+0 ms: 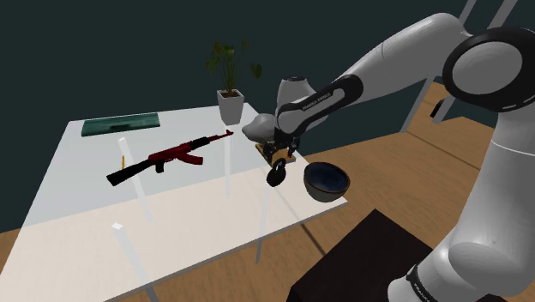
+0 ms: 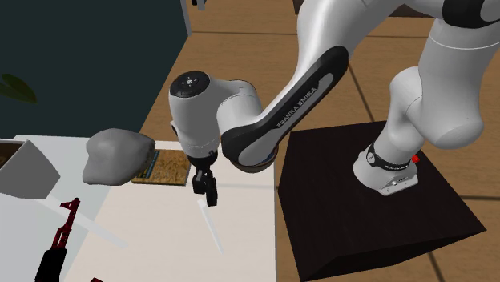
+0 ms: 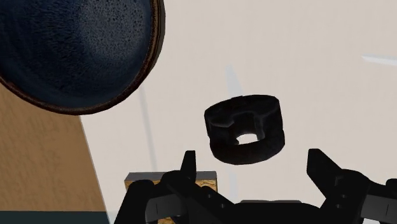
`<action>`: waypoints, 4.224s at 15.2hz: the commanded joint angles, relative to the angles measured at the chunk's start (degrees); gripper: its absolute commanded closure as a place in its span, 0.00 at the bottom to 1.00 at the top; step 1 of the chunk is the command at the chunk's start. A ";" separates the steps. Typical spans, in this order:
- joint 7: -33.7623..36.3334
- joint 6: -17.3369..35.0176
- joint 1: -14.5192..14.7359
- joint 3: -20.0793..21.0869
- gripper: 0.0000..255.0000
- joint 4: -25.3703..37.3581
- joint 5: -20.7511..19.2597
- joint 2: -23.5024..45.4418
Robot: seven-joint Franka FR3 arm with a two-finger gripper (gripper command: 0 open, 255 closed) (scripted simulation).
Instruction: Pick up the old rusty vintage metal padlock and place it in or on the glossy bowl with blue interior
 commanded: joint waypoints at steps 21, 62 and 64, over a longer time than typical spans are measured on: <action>0.10 0.51 0.02 -0.03 1.00 -0.30 -0.08 0.19; -12.81 -22.20 -4.88 -4.42 1.00 -5.12 4.16 -27.97; -14.95 -23.06 -5.75 -5.75 1.00 -7.30 4.01 -31.08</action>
